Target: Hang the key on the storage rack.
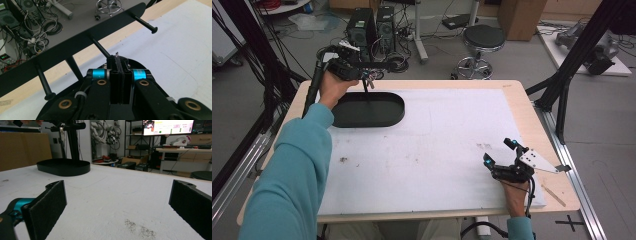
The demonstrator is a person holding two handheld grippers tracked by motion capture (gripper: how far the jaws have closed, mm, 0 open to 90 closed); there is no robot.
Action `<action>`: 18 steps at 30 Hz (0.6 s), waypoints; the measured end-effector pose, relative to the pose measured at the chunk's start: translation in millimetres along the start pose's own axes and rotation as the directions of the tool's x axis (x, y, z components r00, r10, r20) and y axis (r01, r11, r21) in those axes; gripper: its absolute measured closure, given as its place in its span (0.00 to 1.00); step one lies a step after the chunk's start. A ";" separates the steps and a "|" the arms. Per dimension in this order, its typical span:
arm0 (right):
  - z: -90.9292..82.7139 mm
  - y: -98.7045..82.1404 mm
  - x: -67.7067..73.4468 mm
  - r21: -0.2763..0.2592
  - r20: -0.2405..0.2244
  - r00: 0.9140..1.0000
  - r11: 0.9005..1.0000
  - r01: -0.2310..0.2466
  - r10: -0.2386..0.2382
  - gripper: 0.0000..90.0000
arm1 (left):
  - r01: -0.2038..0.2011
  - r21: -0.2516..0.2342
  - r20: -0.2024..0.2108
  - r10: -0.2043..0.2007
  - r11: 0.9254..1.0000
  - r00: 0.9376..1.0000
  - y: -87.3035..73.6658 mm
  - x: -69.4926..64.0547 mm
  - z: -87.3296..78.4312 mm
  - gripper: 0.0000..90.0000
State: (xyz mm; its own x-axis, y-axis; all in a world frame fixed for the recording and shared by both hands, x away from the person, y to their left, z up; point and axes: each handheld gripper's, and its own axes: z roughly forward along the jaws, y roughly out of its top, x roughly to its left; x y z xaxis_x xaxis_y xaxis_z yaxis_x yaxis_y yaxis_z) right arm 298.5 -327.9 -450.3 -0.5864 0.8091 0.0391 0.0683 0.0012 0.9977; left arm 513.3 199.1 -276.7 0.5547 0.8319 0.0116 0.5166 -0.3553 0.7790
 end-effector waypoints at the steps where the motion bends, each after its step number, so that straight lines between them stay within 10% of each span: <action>1: 0.0 0.0 0.0 0.000 0.000 1.000 1.000 0.000 0.000 0.01 | -0.001 0.000 -0.002 0.001 1.000 1.000 0.1 0.3 -0.2 0.99; 18: 0.2 0.0 0.1 -0.001 0.001 1.000 1.000 0.003 -0.003 0.01 | 0.014 -0.009 -0.004 -0.015 1.000 1.000 -0.5 5.8 0.2 0.99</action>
State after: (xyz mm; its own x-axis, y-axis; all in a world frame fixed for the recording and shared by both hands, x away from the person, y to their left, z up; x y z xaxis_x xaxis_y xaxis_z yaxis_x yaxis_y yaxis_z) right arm 298.6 -327.7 -450.3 -0.5861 0.8095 0.0359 0.0654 0.0031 0.9979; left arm 516.4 203.9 -277.1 0.5448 0.8385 0.0025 0.5188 -0.3395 0.7846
